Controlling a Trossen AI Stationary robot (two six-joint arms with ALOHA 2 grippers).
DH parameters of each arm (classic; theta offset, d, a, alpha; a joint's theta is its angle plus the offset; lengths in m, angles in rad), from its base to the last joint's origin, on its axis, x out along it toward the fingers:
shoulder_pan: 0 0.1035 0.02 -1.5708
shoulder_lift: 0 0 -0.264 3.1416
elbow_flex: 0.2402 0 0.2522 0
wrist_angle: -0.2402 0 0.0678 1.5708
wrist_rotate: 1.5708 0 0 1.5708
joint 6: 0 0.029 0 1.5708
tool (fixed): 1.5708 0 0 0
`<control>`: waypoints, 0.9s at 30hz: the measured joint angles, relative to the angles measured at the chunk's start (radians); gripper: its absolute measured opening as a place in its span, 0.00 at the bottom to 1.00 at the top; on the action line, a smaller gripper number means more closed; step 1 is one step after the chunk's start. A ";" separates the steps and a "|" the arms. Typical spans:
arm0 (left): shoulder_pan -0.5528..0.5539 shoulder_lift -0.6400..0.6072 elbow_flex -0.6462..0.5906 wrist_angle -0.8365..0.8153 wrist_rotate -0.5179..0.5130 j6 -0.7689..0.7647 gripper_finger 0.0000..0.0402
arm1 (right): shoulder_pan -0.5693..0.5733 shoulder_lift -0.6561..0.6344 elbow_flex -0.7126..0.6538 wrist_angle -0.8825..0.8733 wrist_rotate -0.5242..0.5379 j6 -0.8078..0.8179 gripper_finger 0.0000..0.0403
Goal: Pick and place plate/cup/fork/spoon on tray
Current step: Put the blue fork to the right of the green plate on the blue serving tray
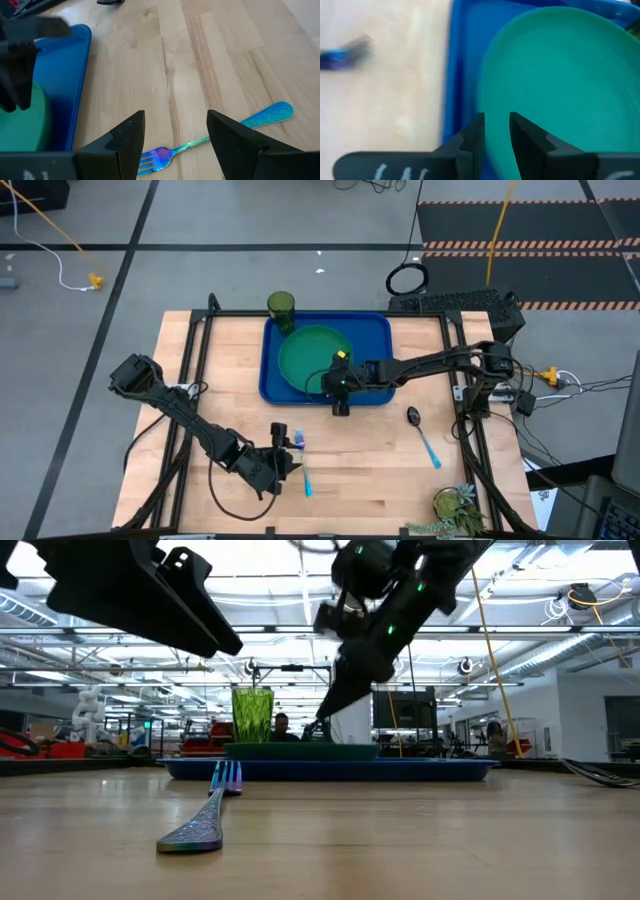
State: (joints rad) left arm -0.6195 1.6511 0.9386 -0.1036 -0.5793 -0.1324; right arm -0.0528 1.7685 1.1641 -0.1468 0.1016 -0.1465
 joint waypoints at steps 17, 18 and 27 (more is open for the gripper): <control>0.003 -0.010 0.001 -0.004 -0.001 0.026 0.54 | 0.381 -0.167 0.000 -0.322 0.343 0.557 0.28; 0.002 -0.010 0.001 -0.003 -0.001 0.021 0.54 | 0.401 -0.174 0.000 -0.337 0.350 0.594 0.29; 0.002 -0.010 0.001 0.006 0.013 -0.036 0.54 | 0.562 -0.208 0.000 -0.563 0.372 0.932 0.38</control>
State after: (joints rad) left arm -0.6174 1.6413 0.9398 -0.0977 -0.5664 -0.1684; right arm 0.5095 1.5608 1.1645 -0.7099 0.4740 0.7860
